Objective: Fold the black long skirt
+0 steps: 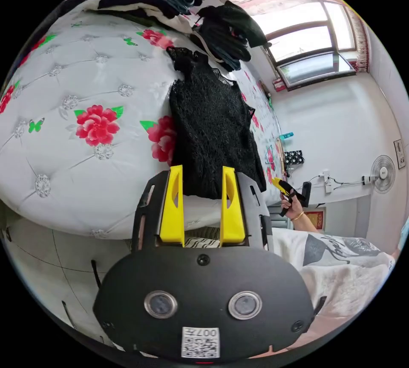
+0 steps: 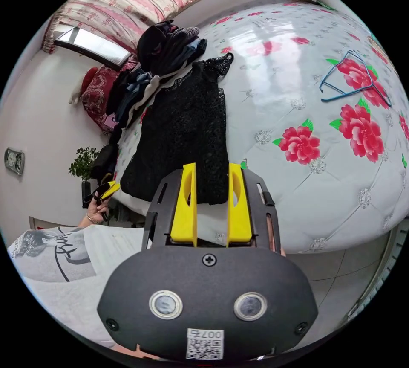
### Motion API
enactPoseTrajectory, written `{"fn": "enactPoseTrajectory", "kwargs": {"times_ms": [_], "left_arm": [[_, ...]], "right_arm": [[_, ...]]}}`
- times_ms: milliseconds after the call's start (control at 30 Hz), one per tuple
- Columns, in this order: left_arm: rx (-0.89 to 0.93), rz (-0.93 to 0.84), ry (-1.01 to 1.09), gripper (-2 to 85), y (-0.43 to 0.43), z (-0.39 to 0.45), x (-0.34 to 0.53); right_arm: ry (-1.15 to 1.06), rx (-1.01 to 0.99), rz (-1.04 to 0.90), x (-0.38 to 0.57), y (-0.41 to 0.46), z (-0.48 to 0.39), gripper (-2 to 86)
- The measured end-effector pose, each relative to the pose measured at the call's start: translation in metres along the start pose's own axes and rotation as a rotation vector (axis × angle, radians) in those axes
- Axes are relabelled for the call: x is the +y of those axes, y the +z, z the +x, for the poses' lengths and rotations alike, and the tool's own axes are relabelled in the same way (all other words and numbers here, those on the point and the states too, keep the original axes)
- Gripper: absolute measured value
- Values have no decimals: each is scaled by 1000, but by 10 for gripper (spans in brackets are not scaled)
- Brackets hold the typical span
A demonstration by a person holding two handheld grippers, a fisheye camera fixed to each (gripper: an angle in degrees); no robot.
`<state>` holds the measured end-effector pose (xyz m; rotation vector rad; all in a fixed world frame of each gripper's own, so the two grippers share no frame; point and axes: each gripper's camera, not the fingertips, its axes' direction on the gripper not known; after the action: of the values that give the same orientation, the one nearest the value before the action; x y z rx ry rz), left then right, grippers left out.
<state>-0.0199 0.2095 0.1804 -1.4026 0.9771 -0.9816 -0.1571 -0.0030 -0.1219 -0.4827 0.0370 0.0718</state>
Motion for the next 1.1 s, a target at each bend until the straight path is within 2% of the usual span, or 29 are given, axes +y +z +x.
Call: {"fn": "enactPoseTrajectory", "kwargs": {"times_ms": [100,200,267,367,433,633,767,967,1100], "left_arm": [[-124,-86,58,91,29,14,-10],[-215,-144,50,28,45,15,-18],[-191,-92,84,11,37,19,-18],[-126,-30,115,5,15,20,-9],[-94,-11,90,10,6,9,3],[-58,-74,-28,63,25,-23,23],[-76,-73,-35,72,25,-29,31],[-92,-115,-16,23,31,-34,19],[-39,-109,0,-1,14,-32,10]], "right_arm": [[-74,90,-16,-7,20,-19,52],[-136,160,-120,-17,49,-34,22],[-127,122,-195,-20,53,-32,6],[-137,-20,4,-4,-1,-19,1],[-122,-50,53,11,-26,-3,0],[17,-29,-25,60,-25,43,19],[19,-15,-27,72,-15,47,39],[-77,83,-239,67,31,41,22],[-106,32,-231,51,13,43,9]]}}
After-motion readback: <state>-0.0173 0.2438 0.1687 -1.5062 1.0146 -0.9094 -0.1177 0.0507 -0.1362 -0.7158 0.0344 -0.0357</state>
